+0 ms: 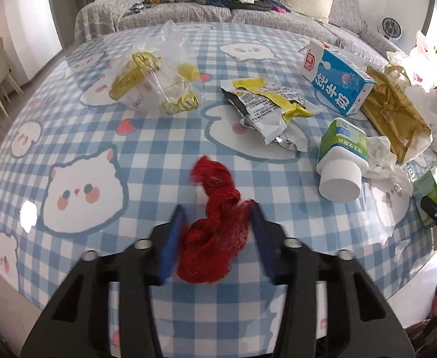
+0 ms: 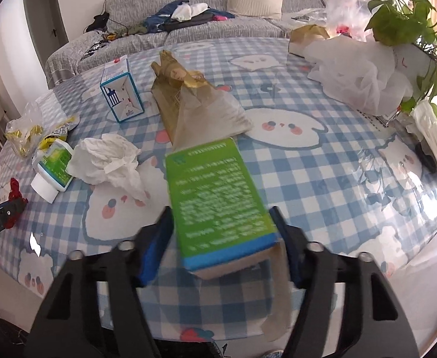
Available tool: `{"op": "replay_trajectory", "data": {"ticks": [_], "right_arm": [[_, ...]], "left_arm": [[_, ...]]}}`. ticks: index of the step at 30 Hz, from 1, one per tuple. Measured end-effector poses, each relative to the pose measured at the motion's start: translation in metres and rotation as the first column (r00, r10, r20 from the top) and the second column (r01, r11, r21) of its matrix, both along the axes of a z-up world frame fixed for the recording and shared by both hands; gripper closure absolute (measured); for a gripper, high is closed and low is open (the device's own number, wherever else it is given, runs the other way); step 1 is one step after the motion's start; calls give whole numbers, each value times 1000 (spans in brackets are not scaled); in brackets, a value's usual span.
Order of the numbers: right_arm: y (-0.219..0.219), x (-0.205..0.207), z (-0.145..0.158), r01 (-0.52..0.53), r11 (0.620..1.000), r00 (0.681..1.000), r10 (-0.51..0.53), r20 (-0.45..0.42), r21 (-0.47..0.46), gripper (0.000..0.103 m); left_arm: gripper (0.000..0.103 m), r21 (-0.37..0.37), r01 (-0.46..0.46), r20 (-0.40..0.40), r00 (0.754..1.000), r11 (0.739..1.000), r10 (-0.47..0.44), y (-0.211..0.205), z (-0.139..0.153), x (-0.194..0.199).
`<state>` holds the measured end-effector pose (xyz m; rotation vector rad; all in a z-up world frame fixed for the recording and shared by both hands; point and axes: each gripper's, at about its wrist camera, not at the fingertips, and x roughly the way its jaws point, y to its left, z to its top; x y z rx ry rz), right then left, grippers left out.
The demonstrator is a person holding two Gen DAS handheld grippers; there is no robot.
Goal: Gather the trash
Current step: 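Grasp the green box with the right tool while the left tool grasps the red mesh net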
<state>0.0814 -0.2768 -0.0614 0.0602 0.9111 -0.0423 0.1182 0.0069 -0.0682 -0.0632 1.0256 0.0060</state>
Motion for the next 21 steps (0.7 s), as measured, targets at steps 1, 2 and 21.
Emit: {"op": "replay_trajectory", "data": {"ticks": [1,2,21], "right_arm": [[1,0,0,-1,1000,1000,1,2,-2,51],[1,-2,0,5,1000,1000,-5,6,-8,53],[-3,-11,6,29,1000,999,-28,24,-12,55]], "left_arm": [[77,-2,-2,-3,1000,1000,2,1,0,0],[85,-12,-4,-6,1000,1000,4,1,0,-1],[89,-32,-33,-1,999,999,33,3,12,-25]]}}
